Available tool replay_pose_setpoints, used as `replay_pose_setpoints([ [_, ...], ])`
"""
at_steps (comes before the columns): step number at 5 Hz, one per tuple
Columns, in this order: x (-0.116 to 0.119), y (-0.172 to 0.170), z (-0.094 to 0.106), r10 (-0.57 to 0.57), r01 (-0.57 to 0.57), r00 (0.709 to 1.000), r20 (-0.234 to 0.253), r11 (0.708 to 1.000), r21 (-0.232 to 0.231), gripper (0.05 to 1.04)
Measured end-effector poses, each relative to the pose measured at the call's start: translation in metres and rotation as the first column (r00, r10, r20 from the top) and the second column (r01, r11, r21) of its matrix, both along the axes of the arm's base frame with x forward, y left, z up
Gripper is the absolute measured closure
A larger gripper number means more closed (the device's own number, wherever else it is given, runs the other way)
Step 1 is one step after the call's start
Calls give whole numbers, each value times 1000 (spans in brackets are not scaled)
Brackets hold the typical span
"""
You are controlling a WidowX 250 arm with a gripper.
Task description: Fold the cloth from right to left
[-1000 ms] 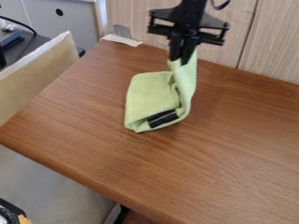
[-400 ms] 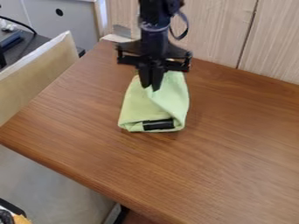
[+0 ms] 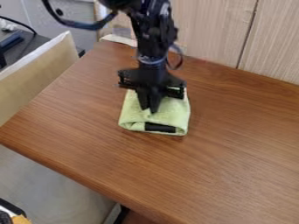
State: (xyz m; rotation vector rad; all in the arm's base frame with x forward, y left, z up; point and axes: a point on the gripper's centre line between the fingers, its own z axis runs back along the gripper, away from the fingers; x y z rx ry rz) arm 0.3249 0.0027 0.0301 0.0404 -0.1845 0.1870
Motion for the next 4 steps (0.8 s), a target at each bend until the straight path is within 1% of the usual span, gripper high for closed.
replay_pose_setpoints([
  [1, 1, 5, -19, 4, -4, 1000, -15, 1000, -21, 993],
  [2, 5, 6, -22, -8, 7, 1000, -8, 1000, -20, 963],
  [3, 7, 8, -23, -8, 8, 1000, -17, 1000, -21, 788],
  [4, 6, 8, -22, -14, 14, 999, -37, 1000, -19, 534],
])
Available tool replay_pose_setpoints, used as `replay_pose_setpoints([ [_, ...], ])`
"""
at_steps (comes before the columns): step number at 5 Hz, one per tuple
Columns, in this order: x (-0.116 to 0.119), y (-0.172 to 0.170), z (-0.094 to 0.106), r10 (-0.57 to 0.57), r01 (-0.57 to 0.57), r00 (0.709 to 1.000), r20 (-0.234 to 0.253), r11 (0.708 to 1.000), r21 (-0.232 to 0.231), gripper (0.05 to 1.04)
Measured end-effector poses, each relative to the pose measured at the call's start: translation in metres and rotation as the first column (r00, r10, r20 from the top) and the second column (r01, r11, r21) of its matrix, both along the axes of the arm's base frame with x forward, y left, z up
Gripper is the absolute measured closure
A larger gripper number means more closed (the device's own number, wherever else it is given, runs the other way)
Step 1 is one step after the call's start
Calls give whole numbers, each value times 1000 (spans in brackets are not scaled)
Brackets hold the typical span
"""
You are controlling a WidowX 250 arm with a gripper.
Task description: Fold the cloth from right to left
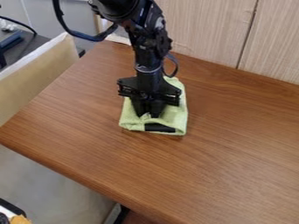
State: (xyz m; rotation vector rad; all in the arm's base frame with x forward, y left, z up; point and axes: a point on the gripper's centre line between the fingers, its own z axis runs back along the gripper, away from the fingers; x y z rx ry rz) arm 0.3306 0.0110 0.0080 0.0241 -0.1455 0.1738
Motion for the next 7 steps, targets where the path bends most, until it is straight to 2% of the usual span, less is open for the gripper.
replay_pose_setpoints([
  [1, 2, 0, 4, 9, -9, 1000, -15, 1000, -1, 244],
  [2, 3, -1, 5, 12, -12, 1000, -15, 1000, -4, 77],
  [4, 4, -3, 8, -22, 21, 999, -27, 1000, -15, 83],
  [5, 10, -11, 17, -63, 62, 998, -11, 994, -90, 83],
  [6, 20, -9, 48, -88, 88, 996, 0, 993, -72, 83],
  [7, 24, -17, 80, -128, 129, 992, 13, 992, -18, 83],
])
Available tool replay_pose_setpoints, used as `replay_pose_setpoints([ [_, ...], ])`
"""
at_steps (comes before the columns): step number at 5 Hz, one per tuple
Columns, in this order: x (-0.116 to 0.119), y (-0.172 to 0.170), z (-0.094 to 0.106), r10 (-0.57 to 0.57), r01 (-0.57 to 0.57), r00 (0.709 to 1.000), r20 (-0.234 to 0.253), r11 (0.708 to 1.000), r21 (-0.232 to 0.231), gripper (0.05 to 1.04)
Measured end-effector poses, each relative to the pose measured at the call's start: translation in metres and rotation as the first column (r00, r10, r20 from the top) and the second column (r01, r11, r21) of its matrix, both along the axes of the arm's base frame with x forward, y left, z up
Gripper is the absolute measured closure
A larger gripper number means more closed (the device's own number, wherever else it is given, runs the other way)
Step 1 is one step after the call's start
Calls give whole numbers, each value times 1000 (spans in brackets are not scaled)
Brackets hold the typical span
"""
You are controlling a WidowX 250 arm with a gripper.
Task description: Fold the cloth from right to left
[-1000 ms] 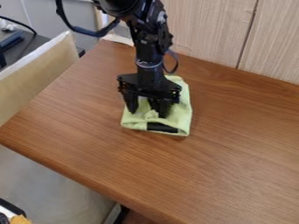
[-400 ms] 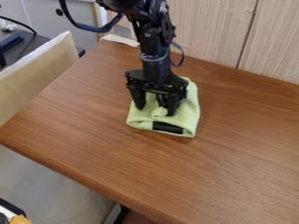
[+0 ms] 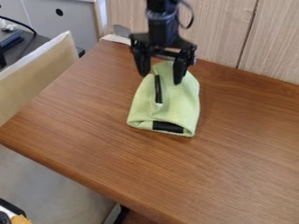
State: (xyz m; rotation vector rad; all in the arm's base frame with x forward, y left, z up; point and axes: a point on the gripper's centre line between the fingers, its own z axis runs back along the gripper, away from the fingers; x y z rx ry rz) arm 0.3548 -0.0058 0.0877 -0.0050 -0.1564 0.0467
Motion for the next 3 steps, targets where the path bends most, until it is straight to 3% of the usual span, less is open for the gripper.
replay_pose_setpoints([
  [1, -2, 1, 20, 2, -3, 999, 39, 1000, 23, 83],
  [3, -5, 3, 32, 5, -7, 998, 58, 999, 33, 83],
])
